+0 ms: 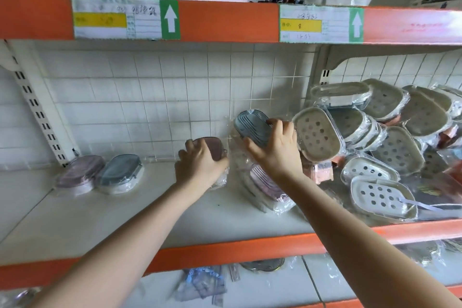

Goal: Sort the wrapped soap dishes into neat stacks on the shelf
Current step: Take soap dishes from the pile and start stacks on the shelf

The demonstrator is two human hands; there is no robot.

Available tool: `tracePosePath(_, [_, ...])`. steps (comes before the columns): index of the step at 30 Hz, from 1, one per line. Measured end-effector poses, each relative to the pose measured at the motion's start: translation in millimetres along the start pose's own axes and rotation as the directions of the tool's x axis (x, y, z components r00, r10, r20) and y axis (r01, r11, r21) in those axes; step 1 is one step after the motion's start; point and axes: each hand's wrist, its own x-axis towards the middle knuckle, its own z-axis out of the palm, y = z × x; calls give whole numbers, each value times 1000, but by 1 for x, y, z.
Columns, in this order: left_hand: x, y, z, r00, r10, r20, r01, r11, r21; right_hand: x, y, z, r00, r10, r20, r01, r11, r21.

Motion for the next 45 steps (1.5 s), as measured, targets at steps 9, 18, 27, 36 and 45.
tracePosePath(9, [-17, -91, -27, 997, -78, -22, 78, 997, -29, -25, -59, 67, 991, -57, 125, 40, 989, 139])
tracePosePath(18, [-36, -167, -52, 992, -124, -1, 123, 987, 101, -61, -92, 123, 970, -11, 243, -8, 997, 78])
tracePosePath(27, [-42, -229, -62, 984, -157, 84, 141, 974, 175, -102, -106, 168, 951, 53, 305, -59, 998, 8])
tracePosePath(36, [-36, -259, -63, 986, -150, 76, 134, 973, 189, -119, -108, 188, 960, 77, 269, -52, 994, -98])
tracePosePath(45, [-24, -291, -66, 973, -183, 138, 206, 963, -176, -140, -154, 182, 882, -373, 289, 384, 923, 19])
